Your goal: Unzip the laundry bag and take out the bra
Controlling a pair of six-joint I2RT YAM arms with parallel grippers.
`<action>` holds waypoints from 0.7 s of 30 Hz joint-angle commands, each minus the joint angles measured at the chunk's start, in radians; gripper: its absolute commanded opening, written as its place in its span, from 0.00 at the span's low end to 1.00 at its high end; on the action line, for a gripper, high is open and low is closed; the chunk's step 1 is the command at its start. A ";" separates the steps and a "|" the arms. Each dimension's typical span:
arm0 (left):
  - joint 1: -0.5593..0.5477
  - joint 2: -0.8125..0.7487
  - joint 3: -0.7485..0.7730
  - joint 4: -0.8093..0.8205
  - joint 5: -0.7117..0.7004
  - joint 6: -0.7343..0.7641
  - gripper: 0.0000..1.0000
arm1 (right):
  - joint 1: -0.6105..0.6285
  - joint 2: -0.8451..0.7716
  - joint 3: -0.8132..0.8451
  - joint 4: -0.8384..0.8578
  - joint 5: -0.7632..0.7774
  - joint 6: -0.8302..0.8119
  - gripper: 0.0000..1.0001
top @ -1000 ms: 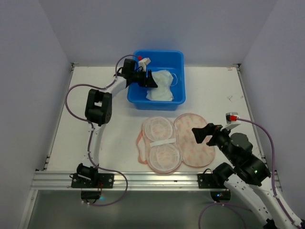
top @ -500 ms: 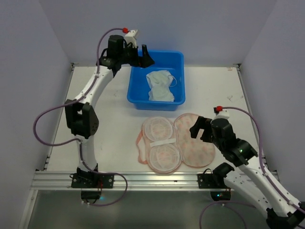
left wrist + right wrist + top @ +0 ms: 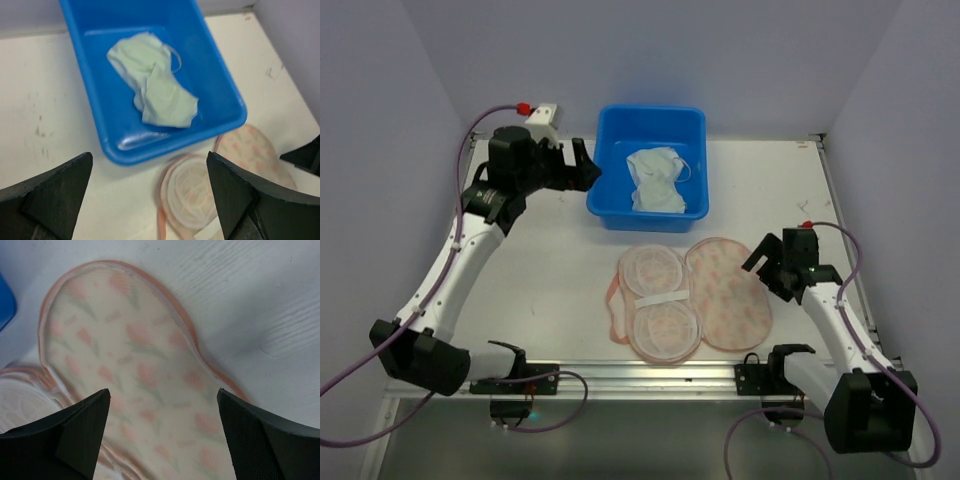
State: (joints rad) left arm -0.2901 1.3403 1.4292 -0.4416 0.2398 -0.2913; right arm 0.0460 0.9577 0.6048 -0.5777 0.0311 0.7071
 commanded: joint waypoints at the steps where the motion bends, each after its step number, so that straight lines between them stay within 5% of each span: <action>1: 0.005 -0.122 -0.195 -0.035 -0.069 0.041 1.00 | -0.041 0.074 -0.028 0.114 -0.115 0.028 0.89; 10: 0.005 -0.366 -0.456 0.001 -0.143 0.078 1.00 | -0.072 0.243 -0.039 0.182 -0.083 0.045 0.72; 21: 0.005 -0.366 -0.507 0.041 -0.157 0.075 1.00 | -0.057 0.192 -0.017 0.104 0.035 0.012 0.65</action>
State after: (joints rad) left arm -0.2901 0.9699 0.9337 -0.4633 0.0891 -0.2394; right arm -0.0193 1.2083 0.5655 -0.4400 0.0029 0.7368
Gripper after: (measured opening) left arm 0.997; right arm 0.657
